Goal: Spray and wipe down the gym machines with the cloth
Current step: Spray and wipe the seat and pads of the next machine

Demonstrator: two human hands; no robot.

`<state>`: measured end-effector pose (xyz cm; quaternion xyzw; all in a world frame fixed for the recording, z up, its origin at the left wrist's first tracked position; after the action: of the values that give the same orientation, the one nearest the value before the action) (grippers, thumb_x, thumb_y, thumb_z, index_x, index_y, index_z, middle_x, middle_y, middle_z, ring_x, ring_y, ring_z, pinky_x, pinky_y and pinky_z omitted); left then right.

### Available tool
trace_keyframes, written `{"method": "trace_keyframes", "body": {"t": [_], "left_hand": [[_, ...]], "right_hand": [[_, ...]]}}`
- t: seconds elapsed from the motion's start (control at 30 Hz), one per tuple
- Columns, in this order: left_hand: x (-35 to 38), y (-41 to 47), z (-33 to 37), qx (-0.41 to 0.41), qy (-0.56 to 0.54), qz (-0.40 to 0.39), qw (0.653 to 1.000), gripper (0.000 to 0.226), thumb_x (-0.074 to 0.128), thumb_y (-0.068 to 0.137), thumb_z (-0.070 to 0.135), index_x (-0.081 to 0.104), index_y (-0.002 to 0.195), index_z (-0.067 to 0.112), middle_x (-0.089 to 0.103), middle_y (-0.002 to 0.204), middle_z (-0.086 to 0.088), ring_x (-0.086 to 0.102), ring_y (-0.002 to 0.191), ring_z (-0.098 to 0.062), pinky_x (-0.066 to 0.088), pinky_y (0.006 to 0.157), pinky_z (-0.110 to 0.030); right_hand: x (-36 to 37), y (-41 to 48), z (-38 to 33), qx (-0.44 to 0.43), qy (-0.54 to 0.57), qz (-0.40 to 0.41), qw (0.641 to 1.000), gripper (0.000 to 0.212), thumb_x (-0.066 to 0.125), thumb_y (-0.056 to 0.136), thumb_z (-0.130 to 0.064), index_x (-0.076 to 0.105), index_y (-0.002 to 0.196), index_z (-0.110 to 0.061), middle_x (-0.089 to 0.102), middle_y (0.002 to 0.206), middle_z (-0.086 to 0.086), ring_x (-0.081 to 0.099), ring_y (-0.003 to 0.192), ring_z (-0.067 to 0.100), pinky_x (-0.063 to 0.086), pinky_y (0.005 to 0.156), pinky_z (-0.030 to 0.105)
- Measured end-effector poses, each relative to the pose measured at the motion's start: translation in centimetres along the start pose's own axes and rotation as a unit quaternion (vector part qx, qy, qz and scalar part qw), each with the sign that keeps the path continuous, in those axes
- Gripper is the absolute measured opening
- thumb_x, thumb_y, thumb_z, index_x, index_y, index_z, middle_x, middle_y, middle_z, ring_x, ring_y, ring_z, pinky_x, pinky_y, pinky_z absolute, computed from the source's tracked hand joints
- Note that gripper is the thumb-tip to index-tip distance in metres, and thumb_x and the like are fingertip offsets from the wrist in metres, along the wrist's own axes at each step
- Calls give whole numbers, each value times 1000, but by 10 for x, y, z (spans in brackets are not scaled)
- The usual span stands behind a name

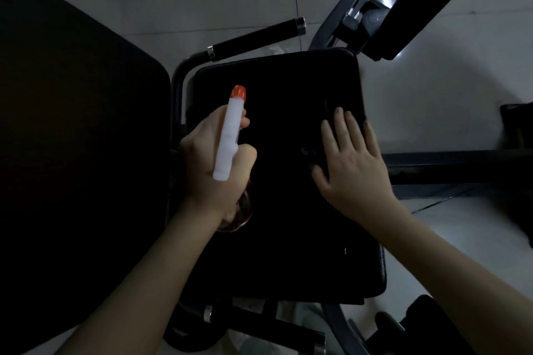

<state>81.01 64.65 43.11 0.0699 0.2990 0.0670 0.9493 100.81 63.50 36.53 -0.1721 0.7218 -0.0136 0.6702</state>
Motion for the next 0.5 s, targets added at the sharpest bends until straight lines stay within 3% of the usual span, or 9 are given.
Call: {"method": "trace_keyframes", "body": {"t": [0.1, 0.23, 0.37, 0.5], "left_hand": [[2, 1, 8, 20, 6, -7, 1000, 45, 43, 71, 15, 65, 107, -1, 64, 90, 1, 60, 82, -8, 49, 70, -10], [0, -1, 4, 28, 11, -4, 1000, 44, 43, 71, 16, 65, 105, -2, 65, 92, 0, 61, 82, -8, 46, 72, -8], [1, -4, 4, 22, 28, -9, 999, 45, 42, 70, 15, 64, 107, -1, 65, 94, 1, 58, 83, -4, 41, 73, -2], [3, -2, 8, 22, 20, -17, 999, 43, 42, 71, 18, 65, 102, -2, 63, 90, 3, 60, 75, -9, 42, 68, -4]], "right_hand": [[-4, 37, 0, 55, -19, -4, 998, 82, 25, 91, -61, 8, 150, -8, -1, 157, 19, -3, 146, 30, -9, 115, 41], [-10, 94, -3, 115, 31, 38, 992, 74, 32, 95, -47, 4, 150, -6, -5, 157, 18, -6, 146, 29, -6, 116, 42], [7, 44, -23, 30, 43, 38, 998, 69, 31, 92, -34, 9, 150, -4, 4, 158, 16, 2, 146, 27, -5, 117, 37], [13, -27, -21, -52, 58, 22, 997, 67, 32, 82, -32, 38, 143, -4, 31, 152, 14, 27, 141, 27, 9, 115, 39]]}}
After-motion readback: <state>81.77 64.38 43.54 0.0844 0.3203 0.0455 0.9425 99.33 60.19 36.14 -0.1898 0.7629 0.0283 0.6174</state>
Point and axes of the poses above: each hand's wrist, its own y-axis towards the middle knuckle, its own x-axis out of the palm, z = x × y, the point moved 5 cm from there along y, towards the middle knuckle
